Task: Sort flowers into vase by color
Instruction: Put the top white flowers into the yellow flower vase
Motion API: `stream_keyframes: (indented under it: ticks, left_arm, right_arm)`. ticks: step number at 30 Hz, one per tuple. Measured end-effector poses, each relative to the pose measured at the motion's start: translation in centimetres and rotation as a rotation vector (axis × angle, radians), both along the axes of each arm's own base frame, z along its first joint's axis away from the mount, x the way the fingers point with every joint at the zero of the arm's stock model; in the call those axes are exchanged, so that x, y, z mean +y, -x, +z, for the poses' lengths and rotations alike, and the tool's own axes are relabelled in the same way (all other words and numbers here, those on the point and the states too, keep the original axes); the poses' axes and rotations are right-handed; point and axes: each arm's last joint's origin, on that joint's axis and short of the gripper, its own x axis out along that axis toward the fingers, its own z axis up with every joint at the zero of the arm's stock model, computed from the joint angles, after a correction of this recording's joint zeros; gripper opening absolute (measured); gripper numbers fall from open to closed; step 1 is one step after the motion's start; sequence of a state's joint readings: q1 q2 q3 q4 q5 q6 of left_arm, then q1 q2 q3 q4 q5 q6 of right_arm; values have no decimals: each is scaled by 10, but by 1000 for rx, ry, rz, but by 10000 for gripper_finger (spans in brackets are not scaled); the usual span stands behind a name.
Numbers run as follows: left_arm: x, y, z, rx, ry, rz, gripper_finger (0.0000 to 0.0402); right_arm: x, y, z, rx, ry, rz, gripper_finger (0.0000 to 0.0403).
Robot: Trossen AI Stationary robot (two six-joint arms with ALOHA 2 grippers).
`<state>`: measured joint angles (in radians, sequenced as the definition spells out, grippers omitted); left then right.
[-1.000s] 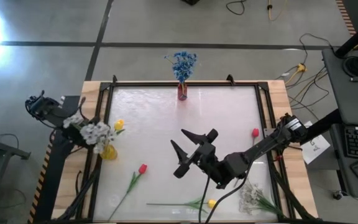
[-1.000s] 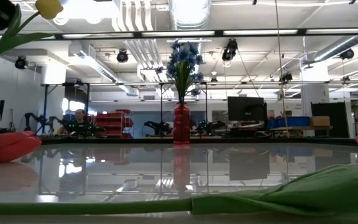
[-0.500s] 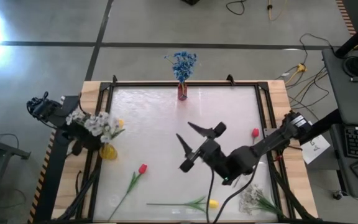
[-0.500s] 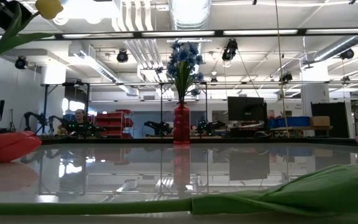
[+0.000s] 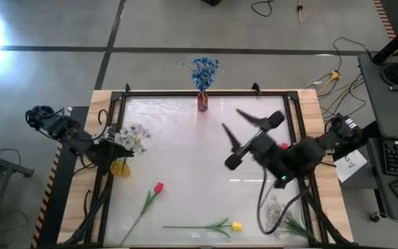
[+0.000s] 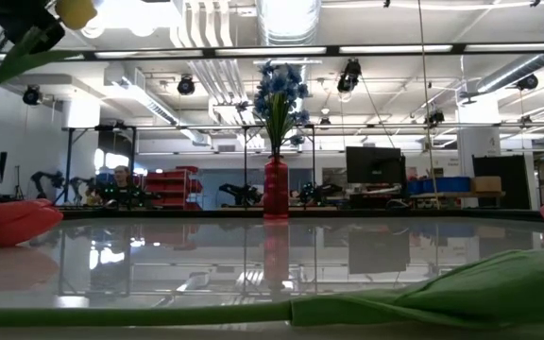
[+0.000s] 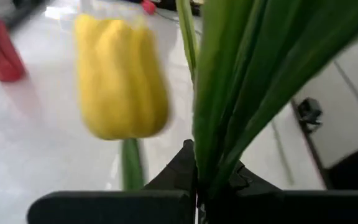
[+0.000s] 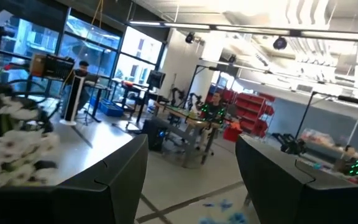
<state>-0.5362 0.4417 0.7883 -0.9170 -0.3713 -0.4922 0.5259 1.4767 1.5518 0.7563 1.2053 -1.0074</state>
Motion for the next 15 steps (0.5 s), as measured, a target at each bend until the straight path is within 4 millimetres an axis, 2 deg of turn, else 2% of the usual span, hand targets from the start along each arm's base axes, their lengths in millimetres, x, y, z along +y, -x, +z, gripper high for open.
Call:
stream_keyframes:
  ticks: [4, 7, 11, 15]
  left_arm:
    - [-7, -6, 3, 33, 61, -16, 0]
    - [-12, -7, -1, 65, 58, -23, 0]
    - [-14, -1, -9, 172, 12, -51, 0]
    - [-15, -1, -4, 137, -65, -66, 0]
  right_arm:
    - [-9, 20, 10, 0, 5, 4, 235]
    - [-11, 28, 11, 20, 2, 21, 235]
    - [-10, 25, 5, 67, -4, 43, 235]
    - [-8, 20, -1, 79, -7, 48, 235]
